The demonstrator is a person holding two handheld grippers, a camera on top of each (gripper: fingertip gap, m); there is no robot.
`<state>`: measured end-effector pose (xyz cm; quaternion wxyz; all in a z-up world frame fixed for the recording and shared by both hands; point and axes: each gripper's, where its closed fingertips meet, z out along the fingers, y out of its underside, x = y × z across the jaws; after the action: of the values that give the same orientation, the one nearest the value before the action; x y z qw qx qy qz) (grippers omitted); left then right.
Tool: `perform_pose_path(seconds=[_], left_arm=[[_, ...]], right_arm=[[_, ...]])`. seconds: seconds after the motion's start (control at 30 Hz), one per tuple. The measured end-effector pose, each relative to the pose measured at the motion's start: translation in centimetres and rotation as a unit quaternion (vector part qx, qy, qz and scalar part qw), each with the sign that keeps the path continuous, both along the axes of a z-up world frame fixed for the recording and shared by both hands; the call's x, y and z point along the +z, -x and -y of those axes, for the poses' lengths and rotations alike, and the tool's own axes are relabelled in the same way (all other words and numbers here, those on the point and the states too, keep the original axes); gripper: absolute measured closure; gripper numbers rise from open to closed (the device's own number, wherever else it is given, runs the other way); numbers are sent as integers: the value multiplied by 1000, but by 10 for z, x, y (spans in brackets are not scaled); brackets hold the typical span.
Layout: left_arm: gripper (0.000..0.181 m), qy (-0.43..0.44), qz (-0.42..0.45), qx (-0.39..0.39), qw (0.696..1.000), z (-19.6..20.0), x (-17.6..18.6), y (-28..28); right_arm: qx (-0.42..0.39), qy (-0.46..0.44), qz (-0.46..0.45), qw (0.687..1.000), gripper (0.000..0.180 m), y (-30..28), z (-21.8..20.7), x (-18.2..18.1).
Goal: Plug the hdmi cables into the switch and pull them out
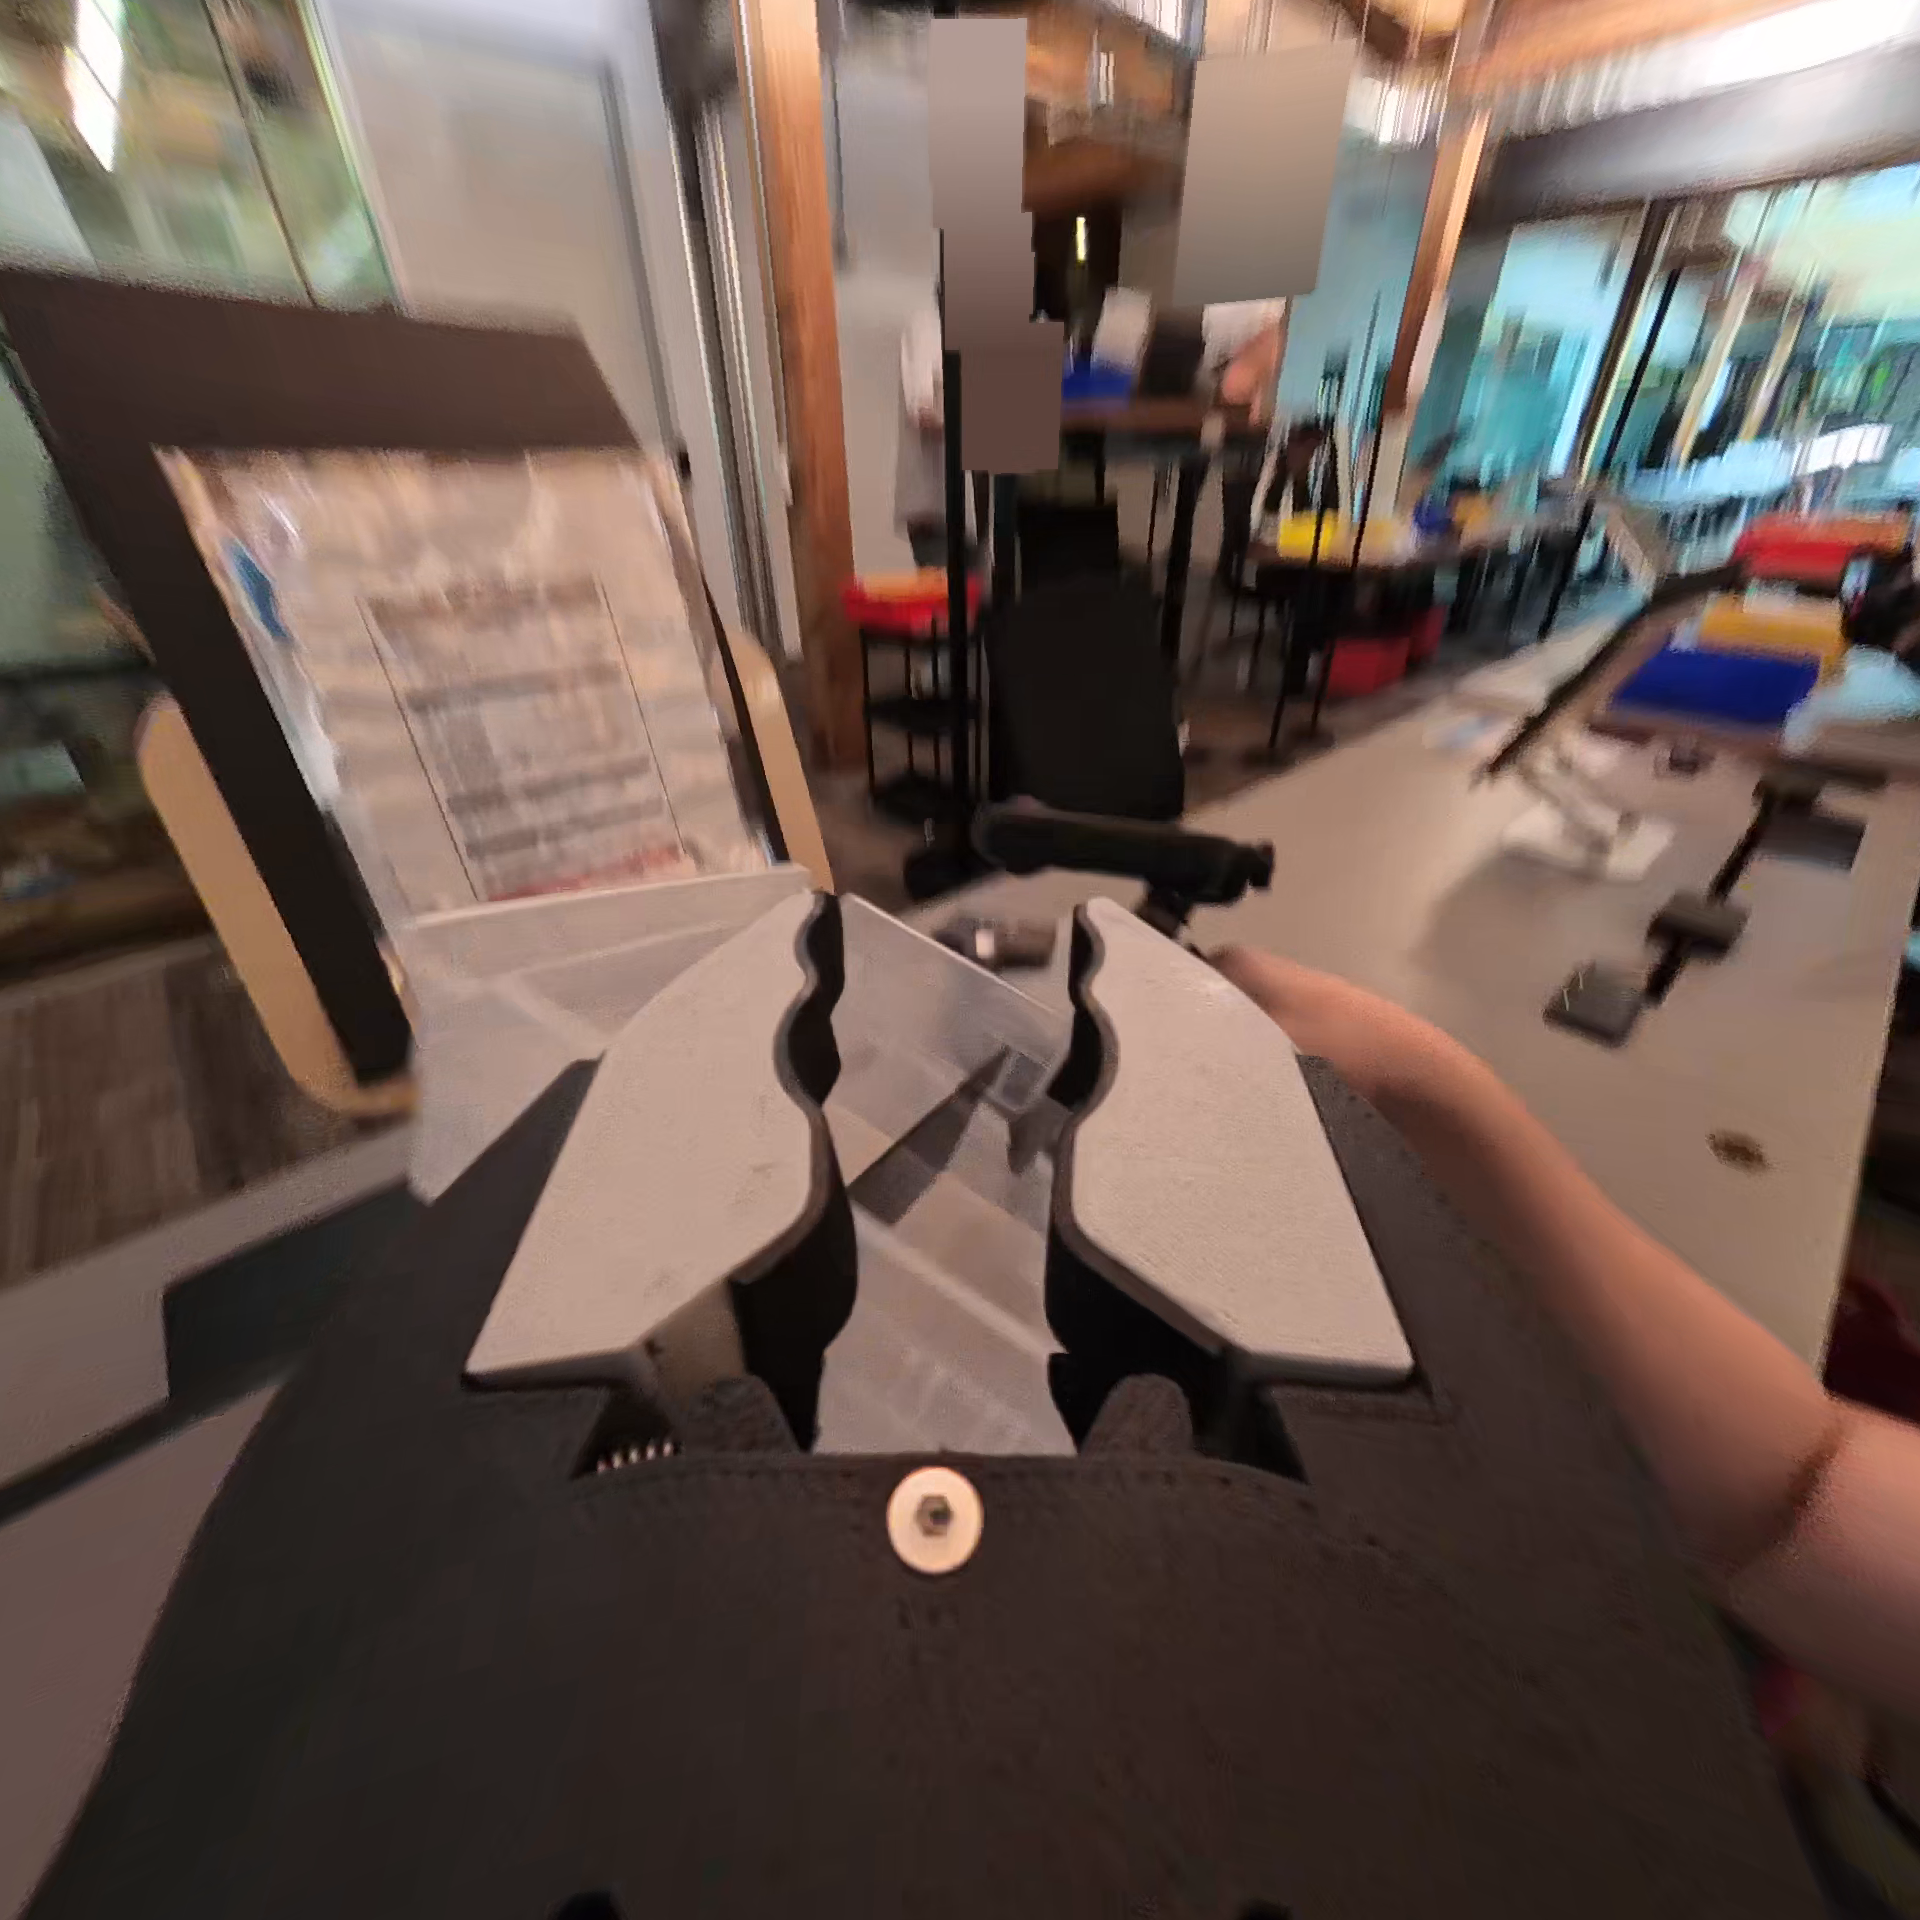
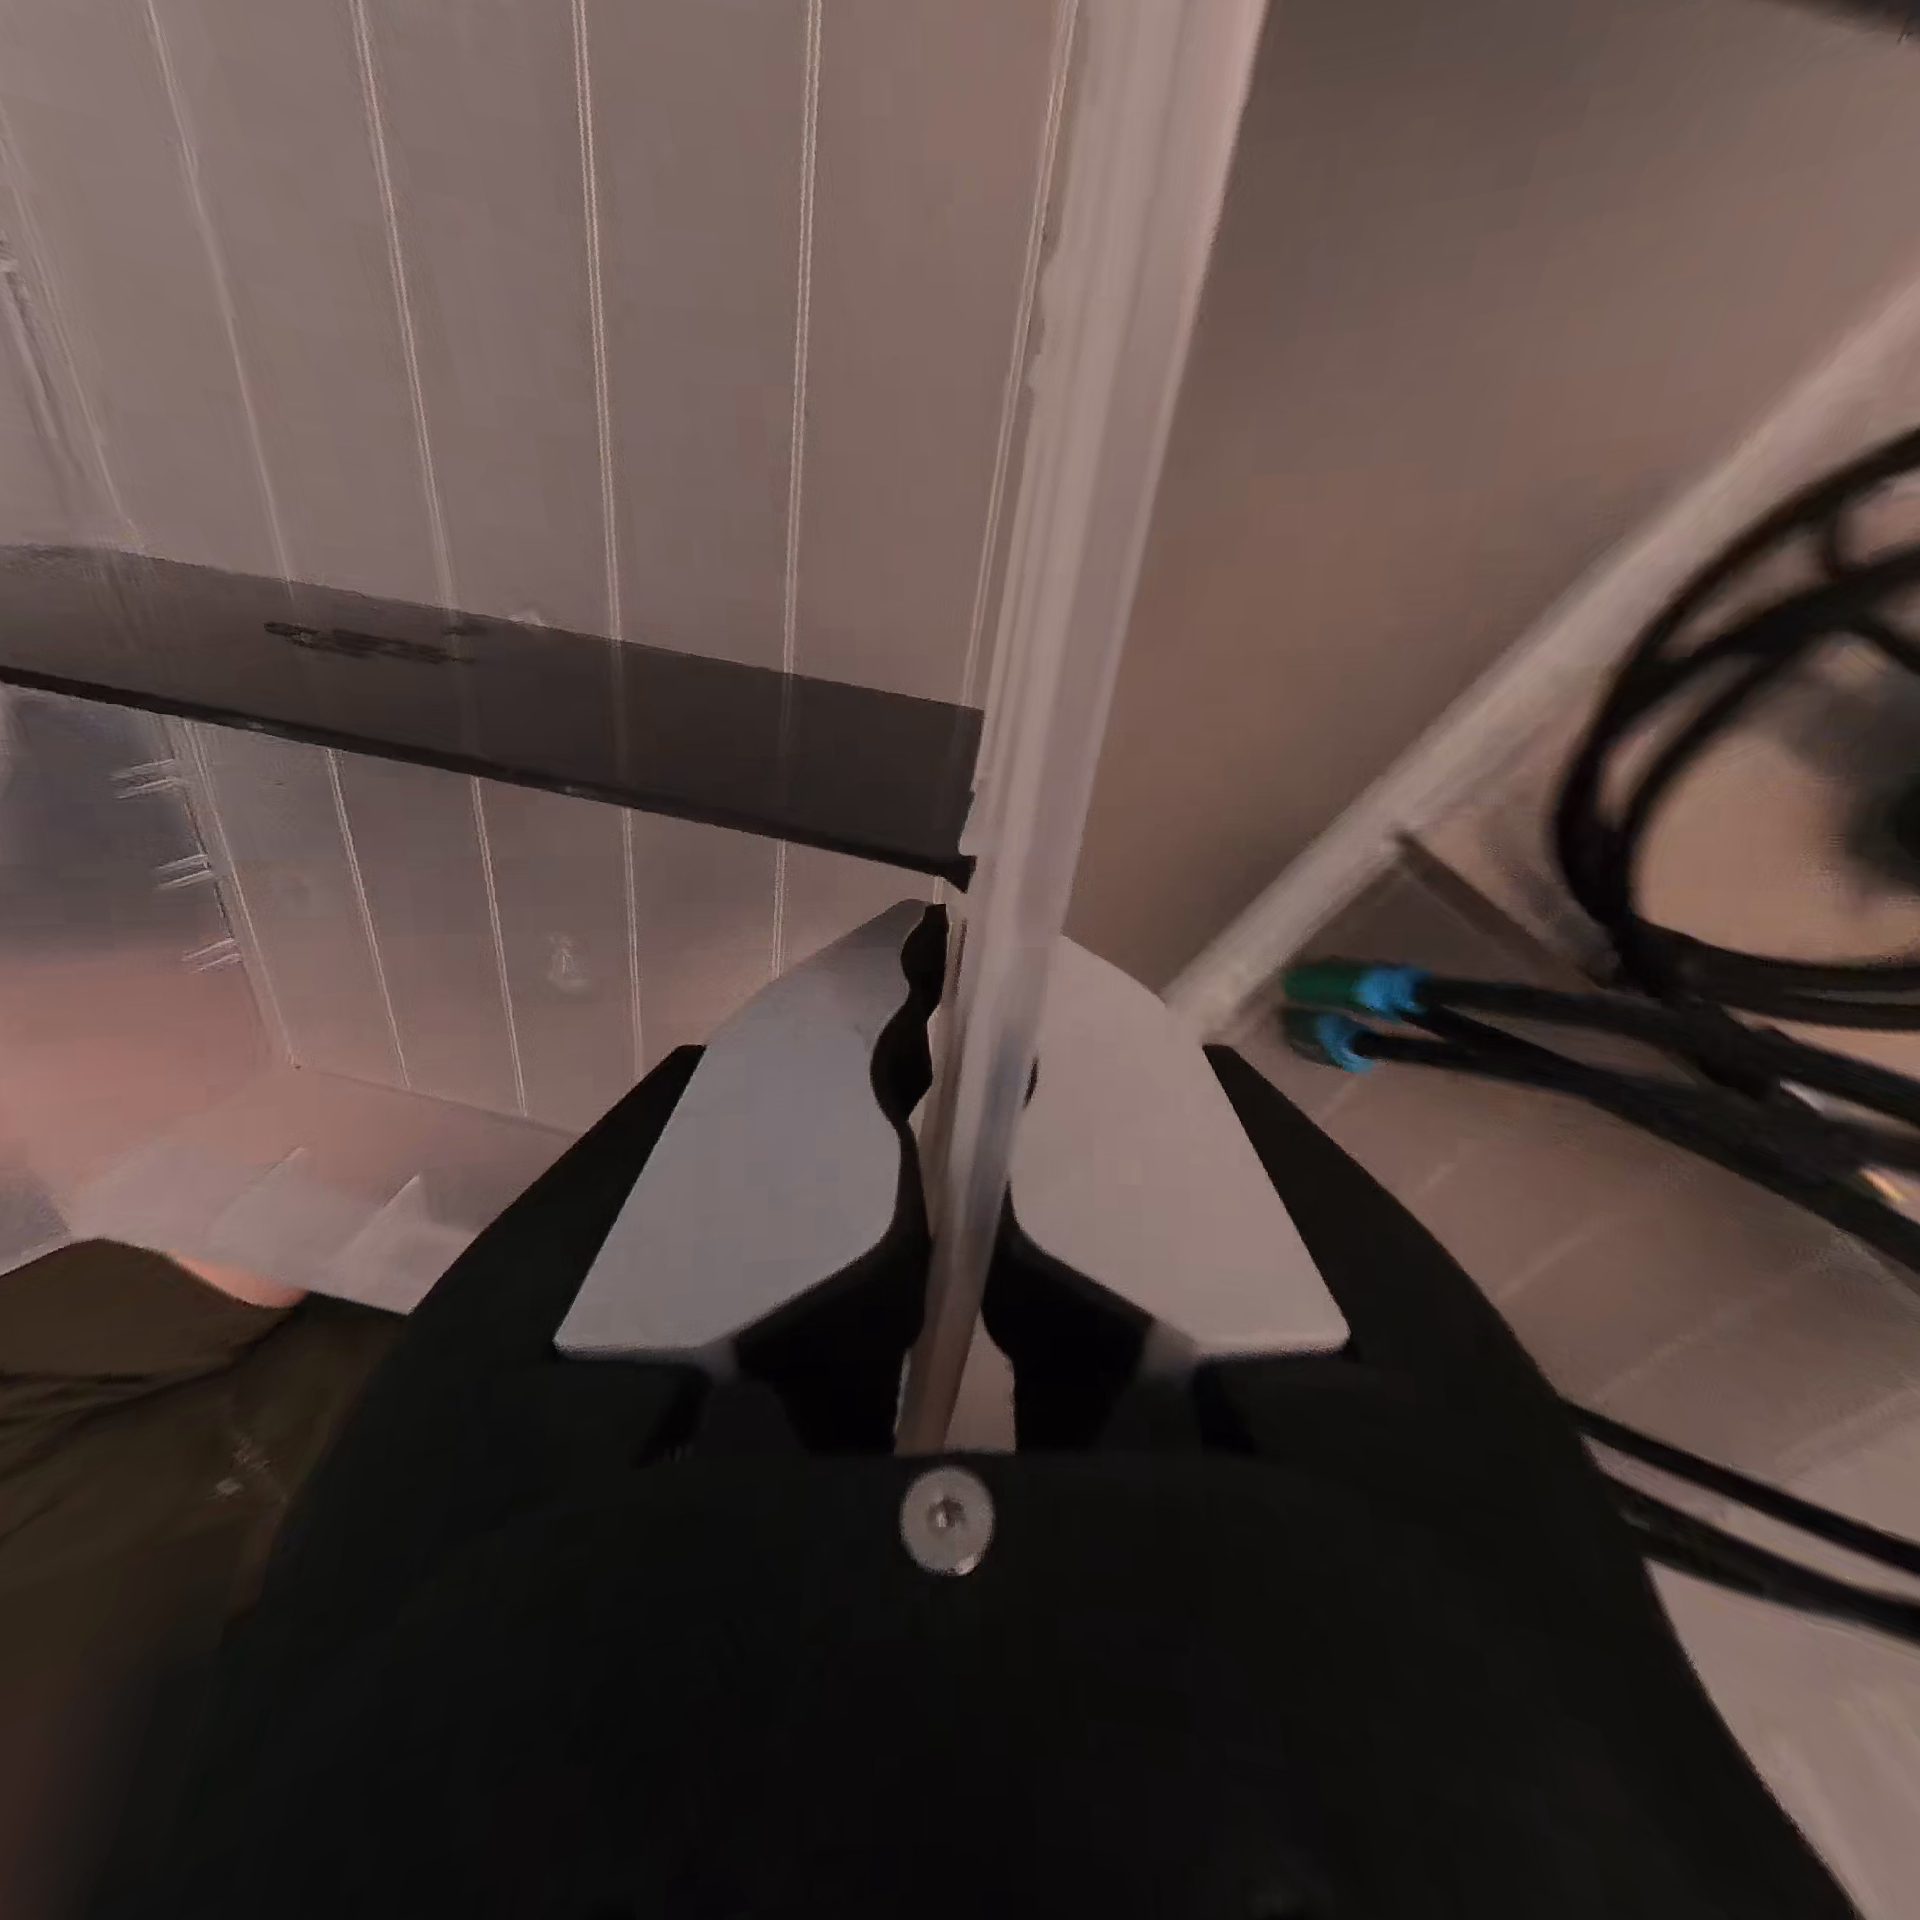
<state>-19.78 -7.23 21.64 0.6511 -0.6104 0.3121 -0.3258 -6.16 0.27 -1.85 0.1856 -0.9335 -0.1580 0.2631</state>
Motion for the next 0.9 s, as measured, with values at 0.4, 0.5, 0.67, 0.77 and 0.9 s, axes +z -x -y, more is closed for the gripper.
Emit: perform_pose_path(seconds=[0.4, 0.5, 0.67, 0.77, 0.9], left_arm=[[109, 207, -97, -74, 971, -65, -101, -85], [109, 267, -106, -129, 949, -79, -141, -132], [109, 364, -169, -163, 901, -81, -218, -174], [105, 393, -226, -167, 876, -74, -258, -188], [112, 410, -286, -181, 847, -59, -290, -196]], right_arm=[[-377, -107, -103, 914, 175, -284, 73, 54], [-469, -92, -121, 870, 175, -344, 107, 32], [-555, -64, -161, 814, 173, -407, 151, -11], [-577, -37, -171, 797, 173, -425, 167, -36], [-584, 6, -145, 799, 172, -436, 173, -63]])
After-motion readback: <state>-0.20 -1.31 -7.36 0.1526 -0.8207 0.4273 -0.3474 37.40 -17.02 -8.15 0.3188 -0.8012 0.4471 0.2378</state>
